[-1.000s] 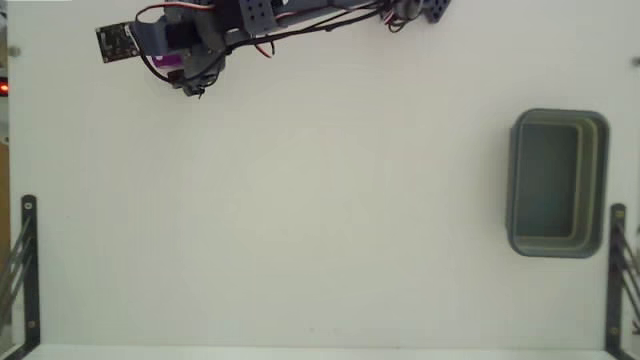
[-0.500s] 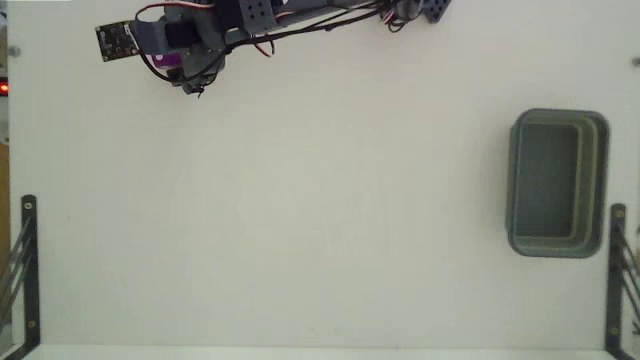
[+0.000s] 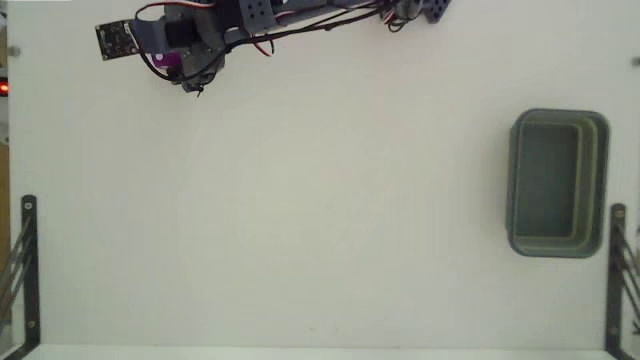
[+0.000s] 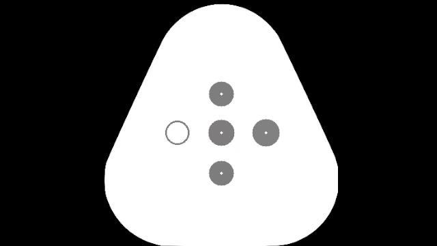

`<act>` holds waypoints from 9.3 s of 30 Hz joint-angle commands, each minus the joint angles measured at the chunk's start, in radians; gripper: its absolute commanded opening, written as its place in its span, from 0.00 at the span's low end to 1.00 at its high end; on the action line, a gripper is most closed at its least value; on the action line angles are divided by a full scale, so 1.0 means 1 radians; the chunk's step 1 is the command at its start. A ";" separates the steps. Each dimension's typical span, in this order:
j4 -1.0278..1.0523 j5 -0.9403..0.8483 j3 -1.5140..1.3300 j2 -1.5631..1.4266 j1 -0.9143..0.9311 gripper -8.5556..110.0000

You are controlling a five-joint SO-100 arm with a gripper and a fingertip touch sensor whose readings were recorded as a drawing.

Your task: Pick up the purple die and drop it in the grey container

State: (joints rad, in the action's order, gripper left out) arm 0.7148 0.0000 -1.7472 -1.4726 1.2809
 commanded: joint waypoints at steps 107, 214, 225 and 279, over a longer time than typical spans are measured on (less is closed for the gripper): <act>0.153 0.000 0.138 -0.055 0.005 0.49; 0.749 0.000 0.859 0.070 0.005 0.49; 0.749 0.000 0.859 0.070 0.005 0.49; 0.727 0.000 0.708 -0.059 -1.116 0.49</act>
State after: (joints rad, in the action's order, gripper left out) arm 1.4435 -0.0031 -1.0293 -1.3959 0.2439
